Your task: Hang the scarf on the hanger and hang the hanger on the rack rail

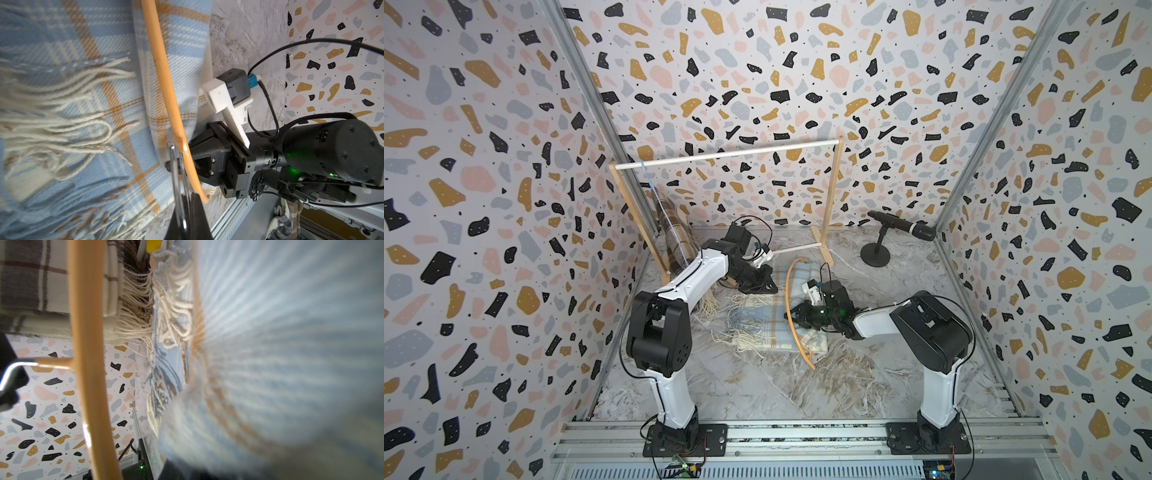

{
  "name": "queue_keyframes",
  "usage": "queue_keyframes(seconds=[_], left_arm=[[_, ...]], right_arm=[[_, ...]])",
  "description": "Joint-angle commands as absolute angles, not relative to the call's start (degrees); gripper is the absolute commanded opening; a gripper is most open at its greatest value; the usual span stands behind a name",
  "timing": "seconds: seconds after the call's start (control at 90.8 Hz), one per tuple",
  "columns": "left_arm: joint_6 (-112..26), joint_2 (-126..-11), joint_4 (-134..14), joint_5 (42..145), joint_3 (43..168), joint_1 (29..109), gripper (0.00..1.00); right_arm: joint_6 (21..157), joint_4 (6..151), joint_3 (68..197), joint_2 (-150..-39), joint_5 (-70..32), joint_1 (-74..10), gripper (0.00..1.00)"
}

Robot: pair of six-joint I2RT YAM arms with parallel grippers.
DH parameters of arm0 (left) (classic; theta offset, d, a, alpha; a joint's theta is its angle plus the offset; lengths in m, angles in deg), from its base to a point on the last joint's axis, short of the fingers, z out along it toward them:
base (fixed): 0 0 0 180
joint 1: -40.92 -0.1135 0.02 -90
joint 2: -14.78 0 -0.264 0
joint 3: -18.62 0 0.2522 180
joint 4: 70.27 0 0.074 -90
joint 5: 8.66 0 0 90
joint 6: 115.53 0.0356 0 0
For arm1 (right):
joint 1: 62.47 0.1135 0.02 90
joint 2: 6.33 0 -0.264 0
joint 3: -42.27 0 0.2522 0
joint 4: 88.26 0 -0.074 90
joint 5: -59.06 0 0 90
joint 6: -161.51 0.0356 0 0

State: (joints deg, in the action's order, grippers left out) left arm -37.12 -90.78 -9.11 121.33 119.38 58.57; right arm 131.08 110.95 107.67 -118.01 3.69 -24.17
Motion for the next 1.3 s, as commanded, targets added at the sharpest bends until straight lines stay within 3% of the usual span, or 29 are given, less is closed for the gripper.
queue_keyframes(seconds=[0.0,0.154,0.363,0.473,0.529,0.738,1.112,1.288], left_arm=[[-38.7,-88.6,-14.4,126.1,118.1,59.1,0.00],[-40.3,-88.0,-16.2,126.4,118.0,59.7,0.00],[-40.1,-87.7,-16.0,123.3,117.5,59.6,0.00],[-39.6,-87.8,-15.4,123.1,117.8,59.6,0.00],[-39.6,-87.7,-15.3,122.9,117.8,59.7,0.00],[-40.0,-87.2,-15.1,123.0,118.4,60.4,0.00],[-43.7,-84.8,-16.2,123.4,121.9,64.3,0.00],[-44.1,-84.3,-15.8,123.0,122.9,64.6,0.00]], right_arm=[[126.7,101.6,108.9,-115.5,3.8,-23.3,0.03],[123.9,99.2,109.2,-112.6,3.6,-23.3,0.08],[114.8,86.4,108.5,-102.0,-1.9,-25.5,0.33],[110.6,80.0,108.3,-98.9,-3.0,-27.2,0.41],[110.0,78.4,107.8,-98.4,-3.1,-28.2,0.38],[111.8,80.8,108.1,-102.1,-1.9,-29.0,0.12],[113.2,85.2,110.1,-109.9,0.0,-25.7,0.12],[111.2,83.2,109.9,-107.5,-1.4,-26.2,0.15]])
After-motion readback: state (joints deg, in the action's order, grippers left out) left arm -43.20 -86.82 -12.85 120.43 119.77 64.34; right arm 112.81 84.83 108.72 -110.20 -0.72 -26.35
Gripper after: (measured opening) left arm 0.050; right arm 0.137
